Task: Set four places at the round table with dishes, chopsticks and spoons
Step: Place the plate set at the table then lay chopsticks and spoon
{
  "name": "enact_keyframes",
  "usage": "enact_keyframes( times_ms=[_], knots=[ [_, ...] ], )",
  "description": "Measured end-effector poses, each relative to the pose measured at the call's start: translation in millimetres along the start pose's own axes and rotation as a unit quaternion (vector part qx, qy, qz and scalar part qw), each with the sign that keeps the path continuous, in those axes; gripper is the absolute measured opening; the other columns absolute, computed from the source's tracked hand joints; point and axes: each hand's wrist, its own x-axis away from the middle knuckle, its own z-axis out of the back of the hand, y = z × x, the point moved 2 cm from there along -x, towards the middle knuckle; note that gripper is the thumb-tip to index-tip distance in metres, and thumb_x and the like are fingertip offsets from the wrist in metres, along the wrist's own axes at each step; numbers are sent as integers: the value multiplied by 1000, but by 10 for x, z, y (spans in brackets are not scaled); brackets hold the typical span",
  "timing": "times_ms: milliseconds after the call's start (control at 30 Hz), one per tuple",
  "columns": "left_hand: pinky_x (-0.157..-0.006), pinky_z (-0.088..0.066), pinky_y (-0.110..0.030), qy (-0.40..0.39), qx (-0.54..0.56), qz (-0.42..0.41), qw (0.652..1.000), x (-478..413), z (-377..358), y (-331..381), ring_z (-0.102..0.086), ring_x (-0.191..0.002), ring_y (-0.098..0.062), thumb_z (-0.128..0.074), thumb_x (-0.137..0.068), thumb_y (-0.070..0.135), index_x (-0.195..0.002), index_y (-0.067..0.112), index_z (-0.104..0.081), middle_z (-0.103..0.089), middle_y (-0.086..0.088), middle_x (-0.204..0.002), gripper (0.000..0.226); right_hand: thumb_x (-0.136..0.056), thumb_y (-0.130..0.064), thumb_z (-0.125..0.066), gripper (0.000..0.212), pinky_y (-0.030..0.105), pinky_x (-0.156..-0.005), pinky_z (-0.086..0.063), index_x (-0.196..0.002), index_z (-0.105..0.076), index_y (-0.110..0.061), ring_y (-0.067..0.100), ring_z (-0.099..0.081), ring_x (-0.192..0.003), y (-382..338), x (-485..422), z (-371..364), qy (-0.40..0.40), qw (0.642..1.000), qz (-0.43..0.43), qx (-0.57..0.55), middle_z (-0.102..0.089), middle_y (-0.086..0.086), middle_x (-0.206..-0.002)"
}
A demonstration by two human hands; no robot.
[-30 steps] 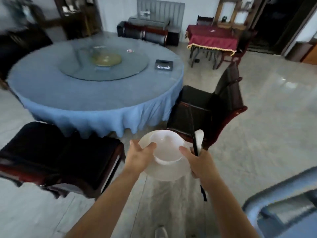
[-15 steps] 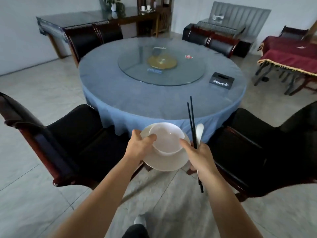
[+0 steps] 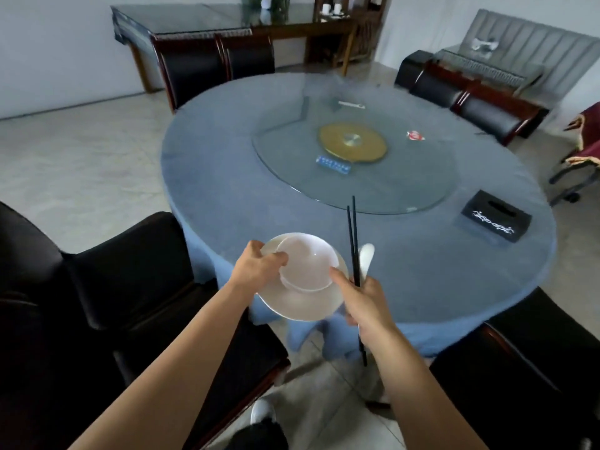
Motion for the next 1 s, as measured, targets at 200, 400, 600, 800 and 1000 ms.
enact_keyframes(
  times_ms=[200,400,600,800,1000],
  knots=[
    [-84,-52,-41,31,-31,41,998,-1223,102,419,-62,-96,-29,-60,-53,41,-114,21,-53,-61,-5,-105,64,-76,-45,-79,38,18,-33,-29,-62,-54,-20,2,-40,-28,-458,-1100,-632,-4,1000,-9,-1,-48,-15,-36],
    [-79,-55,-38,87,-62,88,990,-2345,249,551,-64,-95,-33,-66,-67,33,-118,23,-57,-63,-9,-110,54,-68,-57,-80,59,30,-52,-47,-103,-62,-14,22,-62,-70,-668,-2101,-1291,-67,997,-35,-4,-70,4,-93],
    [-76,-50,-32,136,-90,110,980,-3119,422,535,-62,-99,-31,-66,-78,31,-132,28,-54,-61,-8,-121,56,-72,-61,-78,60,43,-82,-55,-107,-57,-16,20,-62,-91,-632,-2770,-1856,-90,995,-25,25,-62,-12,-92],
    [-86,-52,-38,133,-153,130,971,-3736,579,364,-62,-103,-33,-65,-84,27,-135,29,-52,-61,-9,-123,53,-75,-59,-76,60,29,-74,-43,-110,-56,-14,16,-58,-87,-481,-3176,-2331,-83,995,-31,46,-62,-8,-96],
    [-75,-43,-31,127,-190,119,966,-4168,715,108,-54,-92,-26,-62,-87,28,-134,31,-52,-60,-7,-123,49,-74,-57,-77,56,19,-64,-41,-103,-54,-16,9,-57,-79,-328,-3371,-2709,-67,996,-37,54,-60,-14,-88]
  ],
)
